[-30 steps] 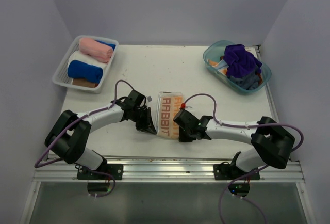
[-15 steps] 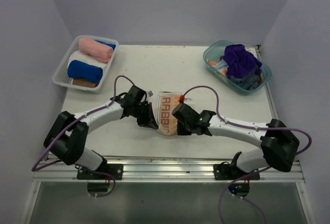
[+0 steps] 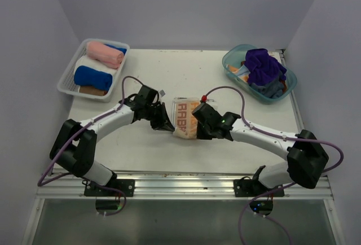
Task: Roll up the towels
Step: Roll the towel
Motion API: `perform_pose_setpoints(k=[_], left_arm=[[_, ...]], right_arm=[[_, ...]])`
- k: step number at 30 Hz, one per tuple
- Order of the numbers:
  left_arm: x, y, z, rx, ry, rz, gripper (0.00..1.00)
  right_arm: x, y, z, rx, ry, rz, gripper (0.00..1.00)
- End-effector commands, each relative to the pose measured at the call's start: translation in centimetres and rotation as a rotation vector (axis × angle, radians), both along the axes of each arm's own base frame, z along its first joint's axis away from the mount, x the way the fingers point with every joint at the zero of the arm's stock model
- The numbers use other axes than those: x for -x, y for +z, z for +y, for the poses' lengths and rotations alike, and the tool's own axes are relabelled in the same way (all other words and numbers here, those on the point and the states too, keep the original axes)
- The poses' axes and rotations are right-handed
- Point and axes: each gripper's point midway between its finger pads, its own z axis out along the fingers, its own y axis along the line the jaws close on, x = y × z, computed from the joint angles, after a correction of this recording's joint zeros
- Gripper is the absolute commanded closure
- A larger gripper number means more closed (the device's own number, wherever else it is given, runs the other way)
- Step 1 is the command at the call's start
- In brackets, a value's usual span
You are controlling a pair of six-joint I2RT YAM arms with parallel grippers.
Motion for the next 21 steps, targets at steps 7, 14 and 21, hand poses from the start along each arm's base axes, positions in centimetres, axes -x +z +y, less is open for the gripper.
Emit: perform_pose_setpoints(k=[7, 14, 21], left_arm=[[1.5, -0.8, 0.1, 0.042, -0.007, 0.052, 1.00], [2.5, -1.8, 0.3, 0.051, -0.007, 0.087, 1.00], [2.5, -2.0, 0.4, 0.045, -0.007, 0.085, 1.00]], right_arm=[[2.9, -0.4, -0.1, -0.029, 0.037, 0.073, 0.89], [0.5, 2.2, 0.6, -0.026, 0.026, -0.029, 0.71], [-1.2, -0.4, 2.9, 0.013, 0.055, -0.002, 0.91]])
